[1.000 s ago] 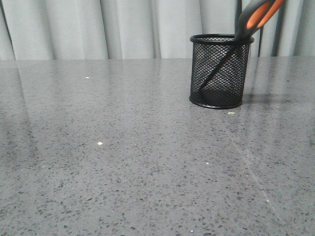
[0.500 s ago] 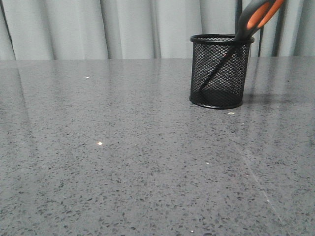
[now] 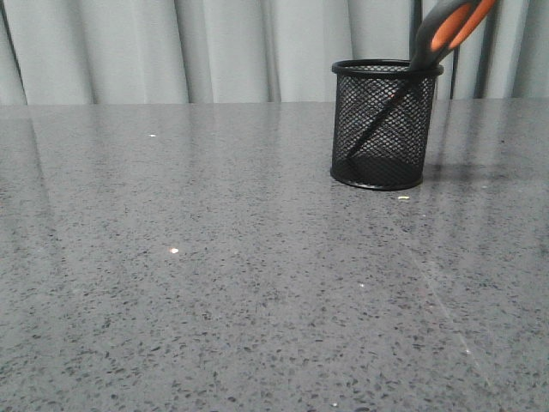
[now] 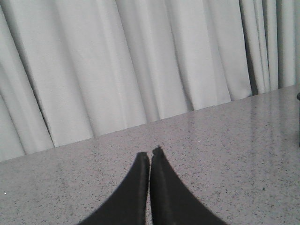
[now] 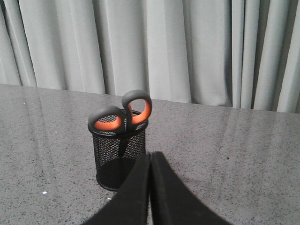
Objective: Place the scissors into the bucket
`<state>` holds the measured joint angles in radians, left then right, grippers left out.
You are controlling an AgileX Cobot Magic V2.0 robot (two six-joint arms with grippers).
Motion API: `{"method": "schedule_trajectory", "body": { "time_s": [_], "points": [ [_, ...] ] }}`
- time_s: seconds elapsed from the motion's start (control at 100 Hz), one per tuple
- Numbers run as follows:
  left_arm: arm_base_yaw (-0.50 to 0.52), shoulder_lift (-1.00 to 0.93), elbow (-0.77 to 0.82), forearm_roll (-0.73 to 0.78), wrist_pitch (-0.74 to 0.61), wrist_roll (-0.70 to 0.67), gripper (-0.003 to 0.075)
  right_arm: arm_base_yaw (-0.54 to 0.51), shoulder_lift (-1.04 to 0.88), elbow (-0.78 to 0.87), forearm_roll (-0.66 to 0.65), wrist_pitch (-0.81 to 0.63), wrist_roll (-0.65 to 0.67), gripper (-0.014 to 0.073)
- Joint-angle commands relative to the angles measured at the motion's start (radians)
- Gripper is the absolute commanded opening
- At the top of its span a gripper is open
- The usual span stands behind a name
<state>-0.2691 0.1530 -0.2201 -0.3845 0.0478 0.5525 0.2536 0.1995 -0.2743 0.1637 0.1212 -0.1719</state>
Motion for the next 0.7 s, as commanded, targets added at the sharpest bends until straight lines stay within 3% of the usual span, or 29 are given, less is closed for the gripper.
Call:
{"method": "schedule_trajectory", "body": {
  "time_s": [0.0, 0.28, 0.42, 0.59, 0.69],
  "points": [
    [0.002, 0.007, -0.028, -0.014, -0.077, -0.010, -0.0020, -0.002, 0.007, -0.028, 0.003, -0.089, -0.002, -0.0045],
    [0.002, 0.007, -0.021, -0.012, -0.078, -0.010, -0.0020, -0.002, 0.007, -0.028, 0.003, -0.089, -0.002, -0.0045],
    [0.007, 0.007, 0.011, 0.086, -0.081, -0.022, -0.0020, -0.002, 0.007, -0.028, 0.003, -0.089, -0.002, -0.0045],
    [0.113, -0.046, 0.105, 0.338, -0.077, -0.444, -0.0020, -0.002, 0.007, -0.028, 0.003, -0.089, -0.002, -0.0045],
    [0.173, -0.117, 0.180, 0.341, -0.072, -0.476, -0.0020, -0.002, 0.007, -0.028, 0.003, -0.089, -0.002, -0.0045]
  ]
}}
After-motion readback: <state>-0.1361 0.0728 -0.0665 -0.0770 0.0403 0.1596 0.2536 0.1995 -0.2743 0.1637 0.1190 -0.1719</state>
